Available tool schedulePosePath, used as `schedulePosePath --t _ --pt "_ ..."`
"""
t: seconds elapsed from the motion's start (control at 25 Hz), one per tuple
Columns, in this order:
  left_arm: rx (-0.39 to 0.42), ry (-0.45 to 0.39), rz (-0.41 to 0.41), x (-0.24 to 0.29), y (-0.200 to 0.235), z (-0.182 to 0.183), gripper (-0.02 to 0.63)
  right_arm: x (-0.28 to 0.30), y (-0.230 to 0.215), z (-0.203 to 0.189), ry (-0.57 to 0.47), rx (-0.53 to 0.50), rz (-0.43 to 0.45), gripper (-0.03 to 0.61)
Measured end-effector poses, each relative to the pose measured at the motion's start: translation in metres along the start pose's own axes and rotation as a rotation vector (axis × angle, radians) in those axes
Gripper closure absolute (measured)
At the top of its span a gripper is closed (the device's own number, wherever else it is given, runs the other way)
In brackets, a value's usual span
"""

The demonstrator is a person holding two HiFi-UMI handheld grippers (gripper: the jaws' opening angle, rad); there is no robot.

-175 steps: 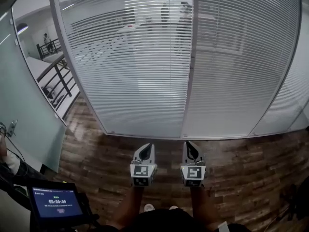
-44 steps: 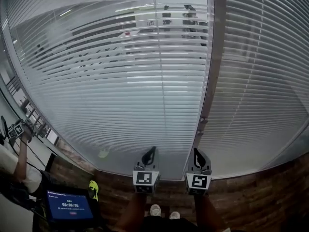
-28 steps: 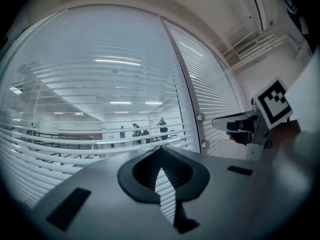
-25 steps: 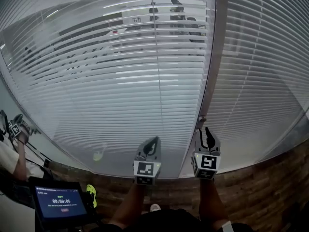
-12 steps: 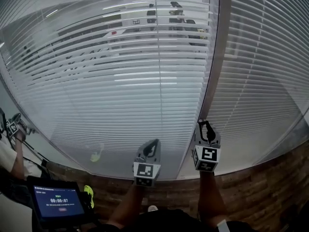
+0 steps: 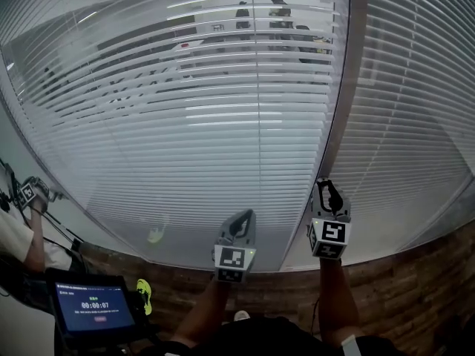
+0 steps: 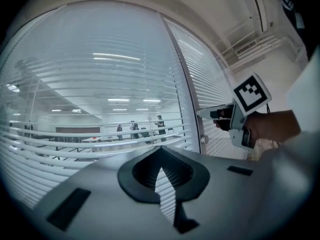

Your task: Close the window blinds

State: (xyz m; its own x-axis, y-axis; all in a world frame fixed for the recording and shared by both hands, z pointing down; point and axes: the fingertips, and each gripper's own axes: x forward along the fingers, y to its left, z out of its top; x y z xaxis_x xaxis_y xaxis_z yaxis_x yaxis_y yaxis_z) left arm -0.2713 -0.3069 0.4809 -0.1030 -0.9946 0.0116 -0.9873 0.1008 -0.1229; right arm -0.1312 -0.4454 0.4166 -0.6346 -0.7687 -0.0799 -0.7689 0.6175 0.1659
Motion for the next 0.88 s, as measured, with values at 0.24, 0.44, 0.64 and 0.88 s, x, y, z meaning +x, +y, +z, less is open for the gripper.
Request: schedulePosePath --t 0.24,0.44,0.64,0.88 --pt "-0.043 0.041 0.008 -0.006 0.005 0.001 0.614 0.0 0.005 0.002 -0.005 -0.201 0.044 0.454" --pt "-0.042 0.061 -0.005 -0.008 -0.001 -0.005 0.614 -0.002 0.011 0.003 0.026 -0.449 0.089 0.454" --pt "0.034 -0.01 0.008 -0.003 0.0 -0.013 0.614 -0.002 0.014 0.0 0.033 -0.744 0.112 0.454" --pt "-0.017 0.086 -0.026 -0.01 -0.007 -0.013 0.614 -0.002 0.018 -0.006 0.049 -1.109 0.12 0.454"
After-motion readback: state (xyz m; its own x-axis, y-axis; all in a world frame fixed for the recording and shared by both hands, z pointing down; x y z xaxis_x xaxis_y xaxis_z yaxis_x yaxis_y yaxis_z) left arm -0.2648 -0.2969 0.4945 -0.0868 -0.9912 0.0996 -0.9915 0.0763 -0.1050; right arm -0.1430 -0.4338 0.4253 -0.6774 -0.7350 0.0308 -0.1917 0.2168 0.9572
